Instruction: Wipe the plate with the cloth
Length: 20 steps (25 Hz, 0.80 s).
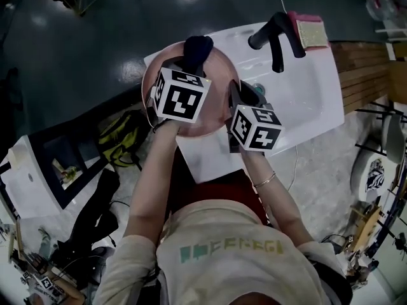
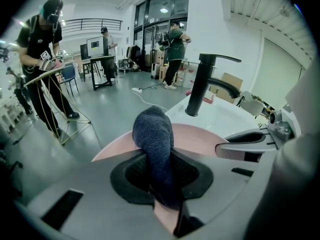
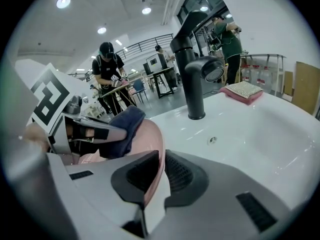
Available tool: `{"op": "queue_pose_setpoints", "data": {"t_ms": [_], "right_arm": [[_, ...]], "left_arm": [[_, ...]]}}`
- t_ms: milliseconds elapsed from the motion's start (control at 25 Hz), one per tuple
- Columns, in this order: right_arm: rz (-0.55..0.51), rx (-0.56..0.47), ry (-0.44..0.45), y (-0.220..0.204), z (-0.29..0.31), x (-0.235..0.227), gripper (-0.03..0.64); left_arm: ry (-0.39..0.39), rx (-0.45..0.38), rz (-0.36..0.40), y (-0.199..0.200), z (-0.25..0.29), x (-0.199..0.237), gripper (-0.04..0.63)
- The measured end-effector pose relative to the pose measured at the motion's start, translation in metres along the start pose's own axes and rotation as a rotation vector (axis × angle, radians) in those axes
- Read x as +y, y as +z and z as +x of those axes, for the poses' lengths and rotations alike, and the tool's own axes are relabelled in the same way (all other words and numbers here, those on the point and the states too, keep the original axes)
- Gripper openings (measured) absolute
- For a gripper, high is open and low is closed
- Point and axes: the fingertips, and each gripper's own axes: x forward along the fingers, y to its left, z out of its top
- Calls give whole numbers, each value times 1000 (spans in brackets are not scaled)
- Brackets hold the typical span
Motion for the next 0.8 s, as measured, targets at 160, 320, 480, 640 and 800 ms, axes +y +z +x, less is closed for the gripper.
{"op": "queue_pose_setpoints", "data": {"t_ms": [160,320,480,640,800], "right_arm": [[-12,-2,-2,0,0,1,63],[-21,-1,-5,1,2,2,63],[-30,0,-10,1,0,3,63],[-37,-1,-7,-1,-3,5,63],[-35,-2,-2,-3,-5,6,63]], "left_arm": [[46,3,-4,-4,-6,14,80],[99,12,7,-9,-11,29,80],[142,20,36,-14,-19,38,80],[213,39,66,-23,-32,52,80],[265,39,48,-35,-53,66,80]]}}
